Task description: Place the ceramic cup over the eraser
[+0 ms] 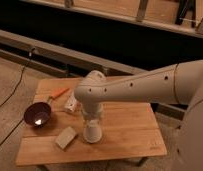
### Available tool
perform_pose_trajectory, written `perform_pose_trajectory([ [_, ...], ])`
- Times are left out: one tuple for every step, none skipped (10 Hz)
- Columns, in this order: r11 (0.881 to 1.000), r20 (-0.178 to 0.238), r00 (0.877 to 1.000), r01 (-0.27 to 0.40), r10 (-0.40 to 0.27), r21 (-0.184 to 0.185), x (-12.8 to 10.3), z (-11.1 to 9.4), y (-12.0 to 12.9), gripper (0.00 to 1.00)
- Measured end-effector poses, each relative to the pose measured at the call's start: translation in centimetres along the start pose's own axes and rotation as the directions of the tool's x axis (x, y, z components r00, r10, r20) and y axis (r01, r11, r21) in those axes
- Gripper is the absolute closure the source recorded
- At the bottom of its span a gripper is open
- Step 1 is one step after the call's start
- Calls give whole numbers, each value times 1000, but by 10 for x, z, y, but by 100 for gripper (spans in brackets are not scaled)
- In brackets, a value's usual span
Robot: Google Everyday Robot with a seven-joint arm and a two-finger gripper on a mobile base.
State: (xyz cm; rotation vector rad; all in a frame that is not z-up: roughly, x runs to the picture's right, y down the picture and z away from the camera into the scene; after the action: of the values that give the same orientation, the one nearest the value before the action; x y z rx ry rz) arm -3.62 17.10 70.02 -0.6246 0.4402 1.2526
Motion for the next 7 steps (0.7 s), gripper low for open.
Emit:
perform_pose_trajectory([
  [1000, -4, 1000, -2, 2, 2, 0, 3, -1, 91],
  [1000, -11, 1000, -6, 6, 6, 0, 6, -3, 91],
  [1000, -17, 1000, -12, 12, 10, 0, 9, -5, 91],
  [1000, -21, 1000, -14, 15, 12, -1, 11, -5, 91],
  [1000, -27, 999, -17, 17, 15, -1, 14, -6, 85],
  [1000, -31, 999, -17, 18, 15, -3, 16, -5, 75],
  [1000, -36, 999, -18, 19, 15, -4, 18, -5, 65],
])
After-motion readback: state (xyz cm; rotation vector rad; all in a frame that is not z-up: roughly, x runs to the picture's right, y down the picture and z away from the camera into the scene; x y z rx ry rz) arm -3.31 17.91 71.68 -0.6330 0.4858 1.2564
